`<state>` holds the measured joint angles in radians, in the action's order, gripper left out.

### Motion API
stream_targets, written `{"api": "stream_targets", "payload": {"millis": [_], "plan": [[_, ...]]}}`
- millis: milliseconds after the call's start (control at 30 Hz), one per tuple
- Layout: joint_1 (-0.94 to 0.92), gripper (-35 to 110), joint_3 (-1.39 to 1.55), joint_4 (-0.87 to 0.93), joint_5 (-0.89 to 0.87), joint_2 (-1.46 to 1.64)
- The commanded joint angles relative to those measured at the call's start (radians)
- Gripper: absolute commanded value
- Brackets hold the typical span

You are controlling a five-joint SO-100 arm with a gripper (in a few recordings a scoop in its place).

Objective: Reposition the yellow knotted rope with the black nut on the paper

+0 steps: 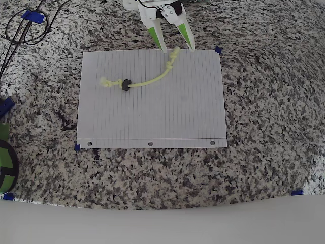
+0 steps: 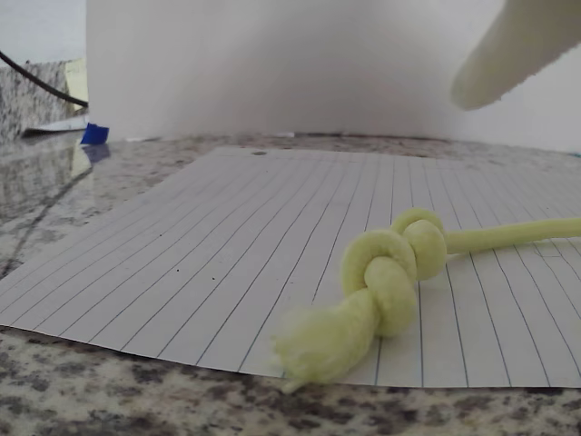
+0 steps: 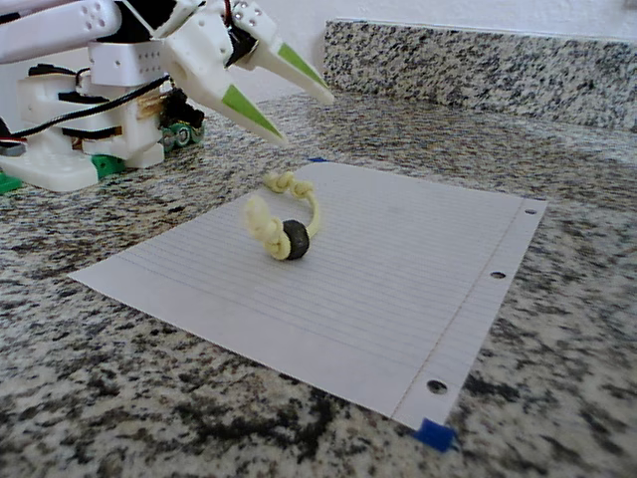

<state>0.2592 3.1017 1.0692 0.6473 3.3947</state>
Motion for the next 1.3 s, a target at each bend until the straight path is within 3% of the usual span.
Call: {"api": "stream_targets", "payload": {"millis": [0, 133, 433, 633, 1267], "plan": [[-0.037, 72, -0.009, -0.054, 0.089, 0.000], [-0.135, 54, -0.012, -0.110, 0.229, -0.048], [-0.322, 42, -0.021, -0.255, 0.291, -0.270], [-0.414, 39, -0.055, -0.422, 0.291, -0.468], [-0.558, 37, -0.278, -0.695, 0.359, -0.957]]}}
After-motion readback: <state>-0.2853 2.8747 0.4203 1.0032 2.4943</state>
